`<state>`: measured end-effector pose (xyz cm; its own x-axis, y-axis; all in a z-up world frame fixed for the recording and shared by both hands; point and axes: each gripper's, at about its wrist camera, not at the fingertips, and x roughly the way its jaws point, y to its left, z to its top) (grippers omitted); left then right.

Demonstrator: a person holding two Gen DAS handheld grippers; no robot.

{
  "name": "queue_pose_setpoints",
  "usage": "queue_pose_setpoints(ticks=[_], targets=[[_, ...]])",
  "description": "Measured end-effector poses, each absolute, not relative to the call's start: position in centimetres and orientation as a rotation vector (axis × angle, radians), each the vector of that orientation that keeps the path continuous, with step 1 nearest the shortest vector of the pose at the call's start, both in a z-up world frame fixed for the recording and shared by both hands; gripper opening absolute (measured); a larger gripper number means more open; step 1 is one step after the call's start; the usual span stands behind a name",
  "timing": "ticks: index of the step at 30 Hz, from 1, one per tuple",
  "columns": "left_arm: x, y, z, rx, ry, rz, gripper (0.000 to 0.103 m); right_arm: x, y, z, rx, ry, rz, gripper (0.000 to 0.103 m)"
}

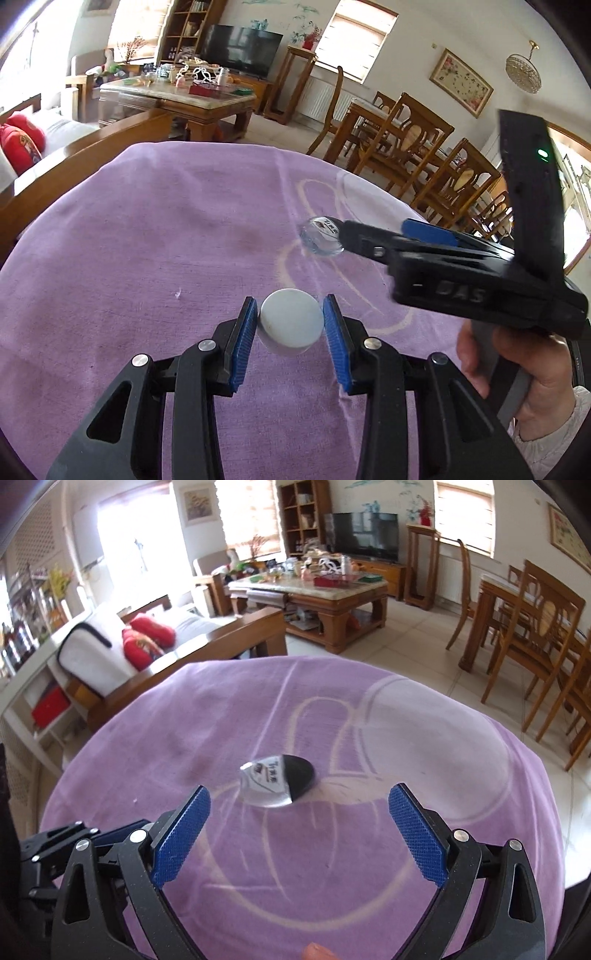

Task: Collect trash
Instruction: 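Grasp the white round cap with the left tool while the right grasps the eye-drop bottle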

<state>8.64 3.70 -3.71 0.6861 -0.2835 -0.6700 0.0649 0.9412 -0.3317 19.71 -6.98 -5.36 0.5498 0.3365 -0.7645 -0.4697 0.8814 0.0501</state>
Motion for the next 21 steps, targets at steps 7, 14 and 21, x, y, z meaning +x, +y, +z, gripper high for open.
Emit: queue_pose_setpoints(ticks=[7, 14, 21], targets=[[8.4, 3.9, -3.7, -0.3, 0.79, -0.201, 0.037, 21.7, -3.5, -7.9, -0.256, 0.939, 0.463, 0.072], [8.7, 4.0, -3.6, -0.3, 0.792, -0.206, 0.037, 21.6, -2.9, -7.5, -0.24, 0.92, 0.45, 0.055], [8.5, 3.2, -3.2, -0.276, 0.75, -0.245, 0.037, 19.7, -7.7, -4.7, -0.063, 0.871, 0.458, 0.055]])
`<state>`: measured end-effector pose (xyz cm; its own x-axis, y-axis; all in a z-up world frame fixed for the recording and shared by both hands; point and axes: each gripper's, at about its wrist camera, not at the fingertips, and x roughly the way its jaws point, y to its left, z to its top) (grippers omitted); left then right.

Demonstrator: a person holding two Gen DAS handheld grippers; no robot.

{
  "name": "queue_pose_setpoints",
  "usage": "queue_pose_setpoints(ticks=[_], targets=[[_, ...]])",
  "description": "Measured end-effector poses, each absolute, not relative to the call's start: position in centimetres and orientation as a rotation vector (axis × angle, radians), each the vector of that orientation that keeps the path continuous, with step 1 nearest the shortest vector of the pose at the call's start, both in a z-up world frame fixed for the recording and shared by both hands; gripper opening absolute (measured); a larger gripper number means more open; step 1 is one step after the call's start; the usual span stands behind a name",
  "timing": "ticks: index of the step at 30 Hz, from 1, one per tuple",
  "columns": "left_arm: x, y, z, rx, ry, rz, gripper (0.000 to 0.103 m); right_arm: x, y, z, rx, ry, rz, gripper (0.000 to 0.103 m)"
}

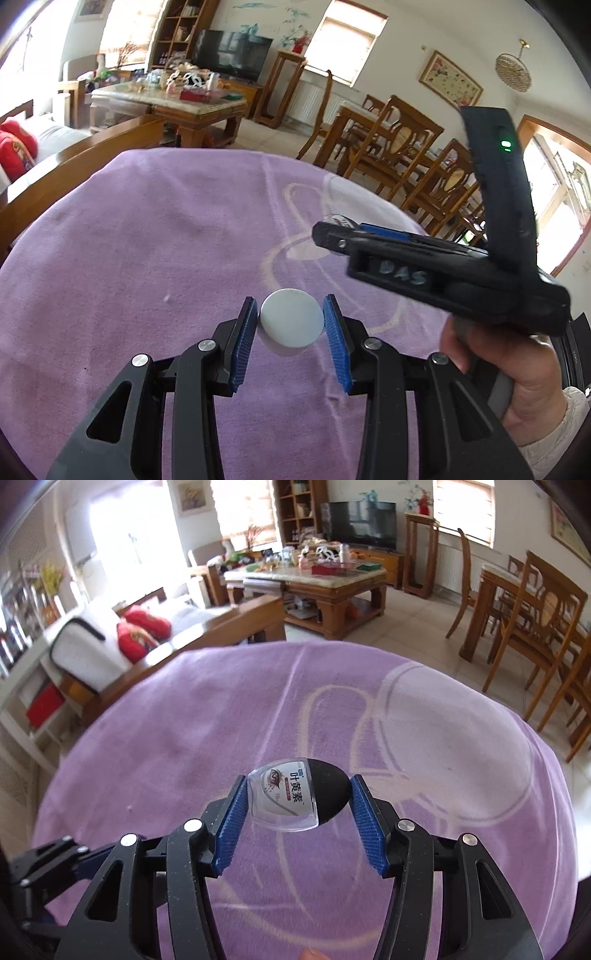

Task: Collect trash
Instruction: 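Grasp the white round cap with the left tool while the right grasps the eye-drop bottle, then carry the white cap and eye-drop bottle over the black bin, then open both tools to drop the cap and bottle into the bin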

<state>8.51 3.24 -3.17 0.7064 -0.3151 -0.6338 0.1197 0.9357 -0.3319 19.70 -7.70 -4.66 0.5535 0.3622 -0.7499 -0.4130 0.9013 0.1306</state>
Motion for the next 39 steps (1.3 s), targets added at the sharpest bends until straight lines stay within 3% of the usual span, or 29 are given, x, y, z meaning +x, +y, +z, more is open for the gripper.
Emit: queue_pose_setpoints(ticks=[8, 18, 29, 39], targets=[[7.1, -1.1, -0.9, -0.137, 0.619, -0.358, 0.037, 13.6, -18.4, -0.2, 0.128, 0.763, 0.456, 0.055], [3.2, -12.6, 2.8, -0.003, 0.545, -0.562, 0.037, 5.3, -36.3, 2.3, 0.283, 0.641, 0.305, 0.055], [2.6, -27.0, 1.7, 0.05, 0.591, -0.771, 0.037, -1.2, -52.5, -0.3, 0.447, 0.585, 0.126, 0.055], [3.7, -34.7, -1.9, 0.129, 0.711, -0.849, 0.037, -2.5, -58.2, -3.9, 0.539, 0.596, 0.096, 0.056]])
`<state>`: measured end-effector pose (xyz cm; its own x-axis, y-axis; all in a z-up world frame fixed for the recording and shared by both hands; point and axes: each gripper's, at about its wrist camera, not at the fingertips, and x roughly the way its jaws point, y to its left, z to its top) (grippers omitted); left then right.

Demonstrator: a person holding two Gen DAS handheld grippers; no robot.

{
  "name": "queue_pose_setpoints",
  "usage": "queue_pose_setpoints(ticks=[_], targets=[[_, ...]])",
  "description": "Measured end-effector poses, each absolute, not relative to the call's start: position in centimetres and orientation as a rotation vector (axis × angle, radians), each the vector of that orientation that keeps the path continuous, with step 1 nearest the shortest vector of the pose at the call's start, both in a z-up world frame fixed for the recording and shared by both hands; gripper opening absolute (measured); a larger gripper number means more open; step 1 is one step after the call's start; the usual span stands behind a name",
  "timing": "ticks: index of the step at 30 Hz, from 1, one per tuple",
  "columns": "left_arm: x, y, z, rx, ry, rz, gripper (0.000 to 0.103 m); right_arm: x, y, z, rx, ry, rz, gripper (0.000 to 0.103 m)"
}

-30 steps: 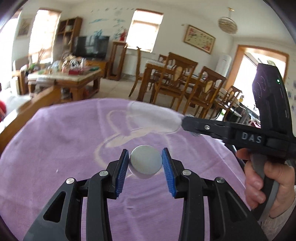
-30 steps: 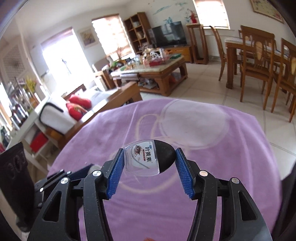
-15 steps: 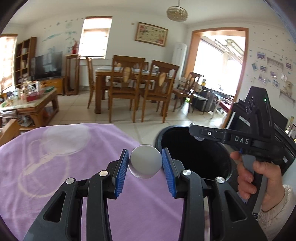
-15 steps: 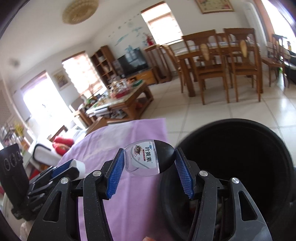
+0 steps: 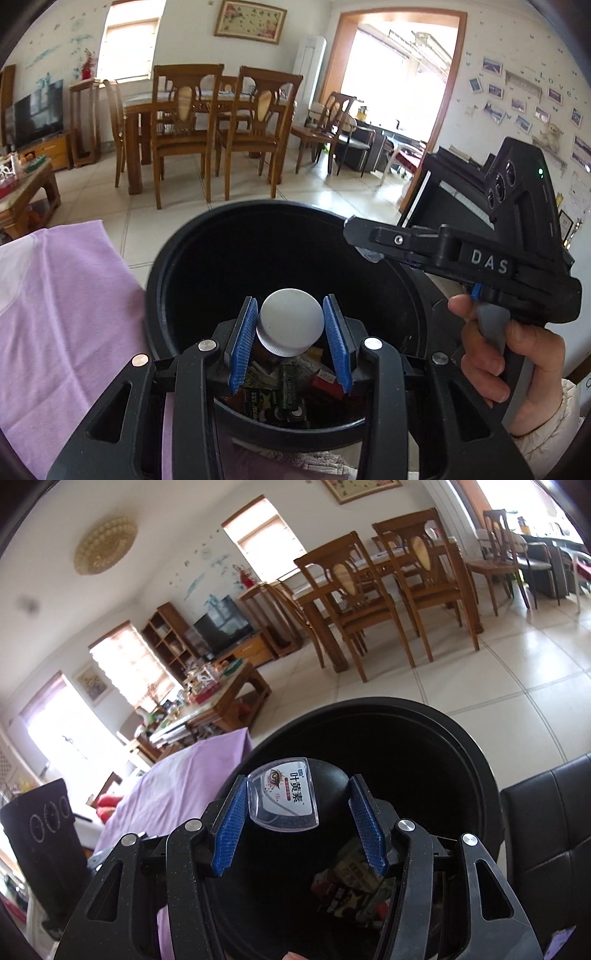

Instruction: Collect trash

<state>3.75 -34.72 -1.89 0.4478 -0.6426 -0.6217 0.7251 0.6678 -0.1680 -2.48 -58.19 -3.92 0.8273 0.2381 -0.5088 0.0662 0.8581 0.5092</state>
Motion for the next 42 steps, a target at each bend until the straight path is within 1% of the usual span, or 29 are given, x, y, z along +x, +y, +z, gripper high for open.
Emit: queue_pose_setpoints(ticks=[5, 11, 13, 14, 15, 16, 17, 20, 22, 23, 24, 26, 32, 33, 35, 37, 39, 42], targets=[[3.8, -36.2, -3.1, 0.172, 0.75, -0.863, 0.037, -2.2, -59.0, -5.0, 0.564, 0.605, 0.105, 0.056], [3.1, -37.9, -3.7, 0.225, 0.751, -0.873, 0.038, -0.5, -58.5, -4.8, 0.571, 0.613, 0.125, 0.056], [3.0, -37.9, -3.7, 0.243, 0.742, -0.873, 0.039, -0.3, -58.2, -4.7, 0.566, 0.616, 0.127, 0.058], [2.9, -38.0, -3.6, 0.252, 0.741, -0.875, 0.04, -0.2, -58.0, -4.6, 0.563, 0.612, 0.127, 0.064], [2.7, -38.3, -3.7, 0.261, 0.738, -0.877, 0.043, -0.2, -57.8, -4.4, 0.557, 0.609, 0.126, 0.066], [2.5, -38.4, -3.7, 0.272, 0.73, -0.876, 0.056, -0.2, -57.7, -4.4, 0.55, 0.606, 0.125, 0.067], [2.3, -38.5, -3.6, 0.276, 0.721, -0.873, 0.071, -0.1, -57.4, -4.2, 0.546, 0.605, 0.127, 0.069], [1.7, -38.5, -3.4, 0.287, 0.681, -0.876, 0.083, 0.1, -57.1, -4.1, 0.535, 0.608, 0.131, 0.072], [1.5, -38.6, -3.2, 0.292, 0.678, -0.886, 0.083, 0.4, -57.2, -4.2, 0.525, 0.609, 0.123, 0.073], [1.4, -38.7, -3.2, 0.297, 0.676, -0.884, 0.084, 0.4, -57.1, -4.2, 0.524, 0.61, 0.123, 0.075], [1.3, -38.8, -3.3, 0.306, 0.672, -0.88, 0.086, 0.4, -57.0, -4.1, 0.523, 0.61, 0.12, 0.077], [1.2, -38.9, -3.3, 0.317, 0.664, -0.876, 0.093, 0.3, -56.8, -4.0, 0.517, 0.608, 0.114, 0.078], [1.2, -38.9, -3.0, 0.322, 0.665, -0.871, 0.094, -0.2, -56.6, -3.8, 0.506, 0.607, 0.096, 0.078], [1.2, -38.9, -3.0, 0.321, 0.662, -0.869, 0.094, -0.3, -56.6, -3.8, 0.504, 0.607, 0.092, 0.08], [1.0, -38.7, -2.8, 0.32, 0.656, -0.867, 0.098, -0.5, -56.5, -3.7, 0.512, 0.603, 0.091, 0.085], [1.0, -38.4, -2.5, 0.32, 0.645, -0.865, 0.098, -0.6, -56.4, -3.6, 0.513, 0.602, 0.084, 0.087], [0.8, -38.3, -2.4, 0.334, 0.643, -0.841, 0.098, -0.8, -56.3, -3.4, 0.513, 0.596, 0.07, 0.098], [0.7, -38.2, -2.5, 0.352, 0.676, -0.826, 0.098, -1.0, -56.0, -3.2, 0.509, 0.599, 0.029, 0.098]])
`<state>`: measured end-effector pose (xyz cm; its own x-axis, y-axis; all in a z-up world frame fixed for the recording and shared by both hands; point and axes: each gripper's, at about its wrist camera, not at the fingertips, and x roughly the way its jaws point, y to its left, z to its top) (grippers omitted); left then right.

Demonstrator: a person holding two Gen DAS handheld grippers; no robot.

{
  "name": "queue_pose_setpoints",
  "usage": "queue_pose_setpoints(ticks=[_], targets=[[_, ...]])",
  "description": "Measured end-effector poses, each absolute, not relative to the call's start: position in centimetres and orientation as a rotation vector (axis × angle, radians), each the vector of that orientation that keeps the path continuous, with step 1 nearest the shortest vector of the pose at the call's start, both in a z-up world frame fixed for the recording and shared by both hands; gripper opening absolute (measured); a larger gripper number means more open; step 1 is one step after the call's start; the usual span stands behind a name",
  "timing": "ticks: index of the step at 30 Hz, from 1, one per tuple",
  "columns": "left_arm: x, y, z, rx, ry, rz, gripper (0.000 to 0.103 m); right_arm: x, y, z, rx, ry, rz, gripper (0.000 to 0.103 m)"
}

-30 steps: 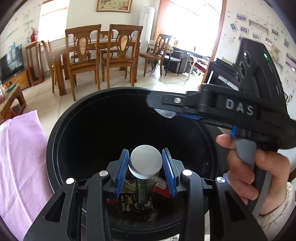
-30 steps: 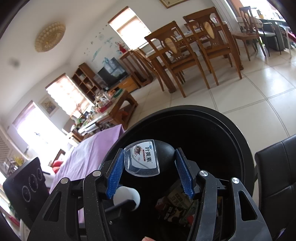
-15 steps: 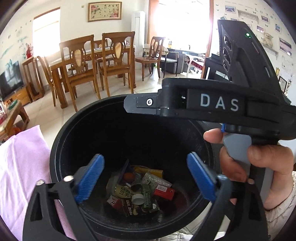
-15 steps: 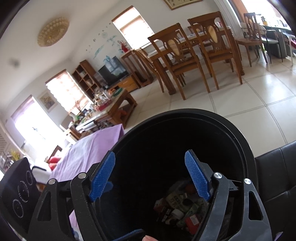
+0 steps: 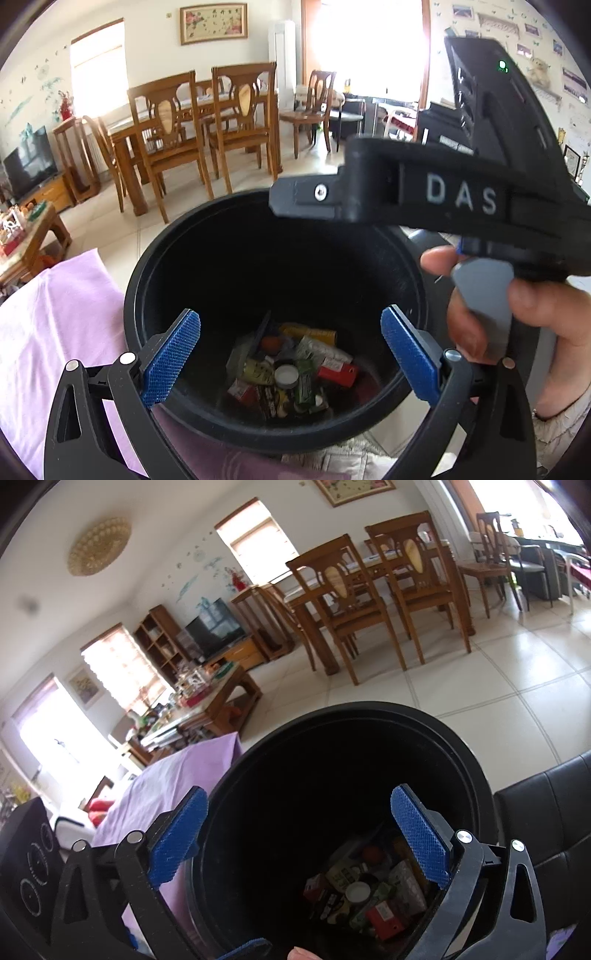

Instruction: Collect trash

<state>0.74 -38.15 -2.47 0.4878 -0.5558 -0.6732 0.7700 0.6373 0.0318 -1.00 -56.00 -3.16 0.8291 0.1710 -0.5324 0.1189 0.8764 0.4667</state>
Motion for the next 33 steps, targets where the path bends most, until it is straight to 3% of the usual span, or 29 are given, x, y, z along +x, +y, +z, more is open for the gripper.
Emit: queue_pose_setpoints(ticks=[12, 23, 33], targets=[[-0.5, -32.7, -0.2, 0.279, 0.626, -0.753, 0.098, -1.7, -52.5, -0.7, 0.461, 0.581, -0.004, 0.098], [-0.6, -18.3, 2.3, 0.115, 0.492, -0.418, 0.098, 0.0, -39.6, 2.5, 0.283, 0.514, 0.11, 0.098], [-1.6, -2.9, 2.6, -0.021, 0.43, -0.048, 0.098, 2.4, -24.8, 1.8, 0.122, 0.466, 0.262, 0.098]])
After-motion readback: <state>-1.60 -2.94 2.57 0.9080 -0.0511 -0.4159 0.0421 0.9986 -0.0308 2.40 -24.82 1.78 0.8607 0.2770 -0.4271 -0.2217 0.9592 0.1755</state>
